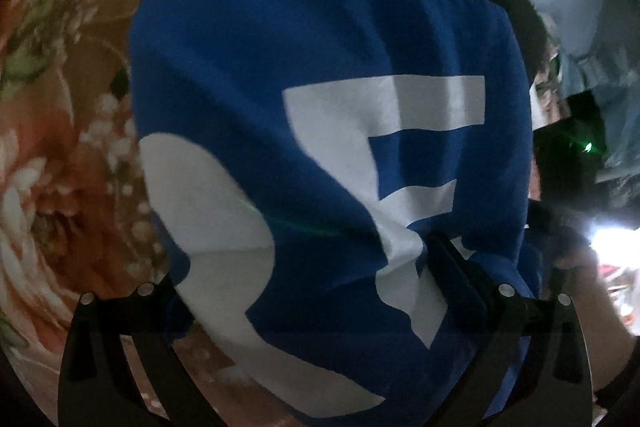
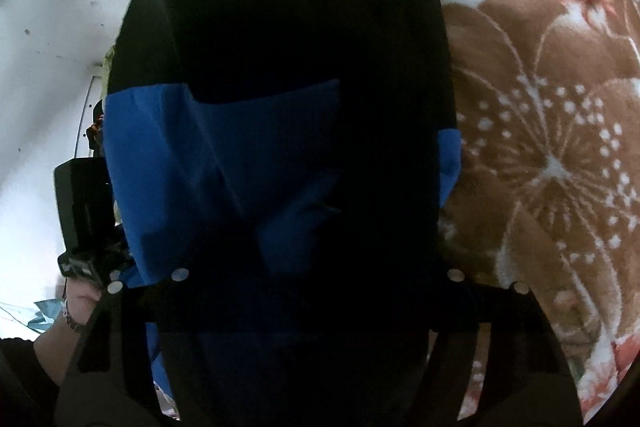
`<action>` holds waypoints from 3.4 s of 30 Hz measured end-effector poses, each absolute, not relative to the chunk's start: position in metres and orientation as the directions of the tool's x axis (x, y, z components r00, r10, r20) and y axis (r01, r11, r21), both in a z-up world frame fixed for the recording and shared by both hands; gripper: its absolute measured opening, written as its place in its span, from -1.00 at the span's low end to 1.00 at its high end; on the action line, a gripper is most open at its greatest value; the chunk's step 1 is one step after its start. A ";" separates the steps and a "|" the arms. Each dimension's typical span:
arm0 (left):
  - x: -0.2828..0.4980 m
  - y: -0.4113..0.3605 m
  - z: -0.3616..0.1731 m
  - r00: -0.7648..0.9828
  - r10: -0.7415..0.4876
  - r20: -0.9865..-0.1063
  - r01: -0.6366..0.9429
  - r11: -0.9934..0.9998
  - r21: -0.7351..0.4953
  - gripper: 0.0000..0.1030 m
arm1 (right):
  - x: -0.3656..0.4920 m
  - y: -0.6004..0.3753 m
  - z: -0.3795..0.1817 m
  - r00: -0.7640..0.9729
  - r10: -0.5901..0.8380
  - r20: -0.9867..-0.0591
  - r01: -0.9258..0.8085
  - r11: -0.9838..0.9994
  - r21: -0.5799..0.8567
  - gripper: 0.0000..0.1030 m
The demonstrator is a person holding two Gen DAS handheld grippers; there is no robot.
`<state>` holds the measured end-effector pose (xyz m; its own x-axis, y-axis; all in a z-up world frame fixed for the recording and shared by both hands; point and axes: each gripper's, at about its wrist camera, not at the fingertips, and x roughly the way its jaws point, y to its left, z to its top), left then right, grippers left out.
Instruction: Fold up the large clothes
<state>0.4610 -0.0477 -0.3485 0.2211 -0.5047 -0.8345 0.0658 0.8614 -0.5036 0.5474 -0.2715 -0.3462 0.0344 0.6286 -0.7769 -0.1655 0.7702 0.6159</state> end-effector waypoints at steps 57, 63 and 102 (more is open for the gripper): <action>0.301 -0.337 -0.061 0.130 -0.699 -0.703 0.642 0.600 -0.477 -0.21 | 0.255 -0.537 -0.072 0.496 0.519 -0.696 0.113 0.756 0.645 -0.34; 0.316 -0.482 -0.103 0.053 -0.718 -0.694 0.672 0.540 -0.507 -0.21 | 0.237 -0.669 -0.099 0.515 0.451 -0.729 0.188 0.770 0.609 -0.34; 0.443 -0.583 -0.271 -0.014 -0.691 -0.723 0.682 0.522 -0.513 0.63 | 0.252 -0.924 -0.262 0.647 0.251 -0.720 0.286 0.795 0.535 0.15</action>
<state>0.4435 -0.5831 -0.2708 -0.0145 -0.6911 -0.7226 0.6816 0.5220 -0.5129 0.2516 -0.9238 -0.2623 0.6474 0.2511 -0.7196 0.2862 0.7950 0.5349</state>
